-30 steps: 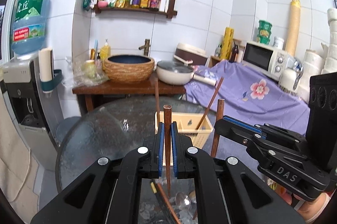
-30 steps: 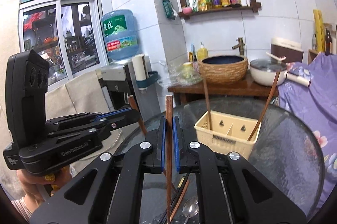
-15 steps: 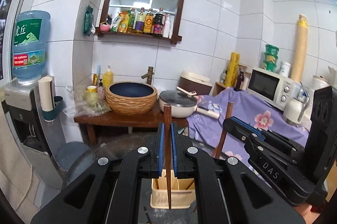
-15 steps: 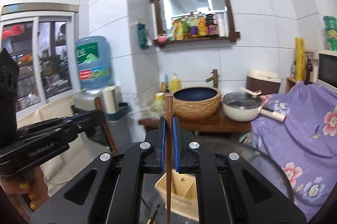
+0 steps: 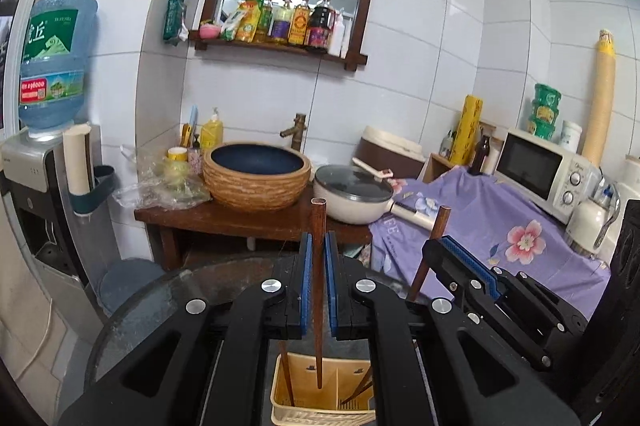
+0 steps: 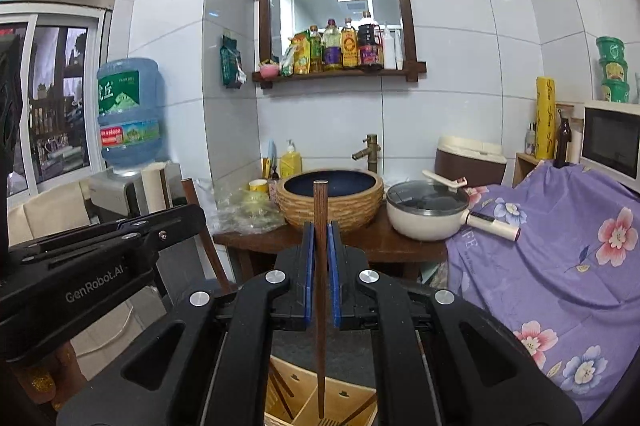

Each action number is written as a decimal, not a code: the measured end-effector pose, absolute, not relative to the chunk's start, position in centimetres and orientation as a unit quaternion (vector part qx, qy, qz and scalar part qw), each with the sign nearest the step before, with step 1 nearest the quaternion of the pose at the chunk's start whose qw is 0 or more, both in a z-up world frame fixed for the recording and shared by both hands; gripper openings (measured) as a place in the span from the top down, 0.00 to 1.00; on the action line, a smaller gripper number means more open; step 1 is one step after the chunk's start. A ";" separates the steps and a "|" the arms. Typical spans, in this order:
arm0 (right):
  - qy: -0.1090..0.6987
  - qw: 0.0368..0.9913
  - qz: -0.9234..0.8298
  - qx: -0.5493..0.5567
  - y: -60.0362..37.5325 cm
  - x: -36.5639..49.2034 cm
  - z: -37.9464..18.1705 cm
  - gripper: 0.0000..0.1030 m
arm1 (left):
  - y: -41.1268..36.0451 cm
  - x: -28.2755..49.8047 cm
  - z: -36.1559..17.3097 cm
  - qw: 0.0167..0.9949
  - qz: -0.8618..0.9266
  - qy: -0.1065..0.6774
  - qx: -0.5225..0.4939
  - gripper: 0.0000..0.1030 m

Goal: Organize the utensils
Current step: 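Open the left tool over the caddy while the right tool releases its brown chopstick, then move both tools down to the utensil pile beside the caddy, then grasp a gold-banded black chopstick with the left tool while the right tool grasps a brown chopstick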

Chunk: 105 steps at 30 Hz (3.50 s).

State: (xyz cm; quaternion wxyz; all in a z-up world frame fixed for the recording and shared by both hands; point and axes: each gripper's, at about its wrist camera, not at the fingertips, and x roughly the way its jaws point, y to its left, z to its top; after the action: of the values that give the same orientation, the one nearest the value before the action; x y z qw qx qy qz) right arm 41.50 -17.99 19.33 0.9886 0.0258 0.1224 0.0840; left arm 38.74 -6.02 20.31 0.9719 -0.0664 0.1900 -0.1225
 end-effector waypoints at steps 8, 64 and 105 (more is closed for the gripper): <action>0.159 0.983 0.082 0.035 -18.8 41.9 14.3 0.93 | -5.2 39.4 15.4 0.963 -0.122 0.231 -0.070 0.94; 0.407 0.883 0.234 -0.006 -12.3 31.7 -3.4 0.46 | 0.7 29.3 -4.7 0.886 -0.116 0.448 0.023 0.62; 0.504 0.833 0.219 0.054 -12.0 39.8 -8.8 0.75 | -2.3 31.6 -7.5 0.868 -0.150 0.473 0.007 0.72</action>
State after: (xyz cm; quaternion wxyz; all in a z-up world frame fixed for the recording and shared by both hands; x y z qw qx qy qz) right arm 39.85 -11.96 -8.79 0.8335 0.0540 0.5044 0.2191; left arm 31.56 -2.28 -7.48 0.8679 0.0067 0.4734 -0.1504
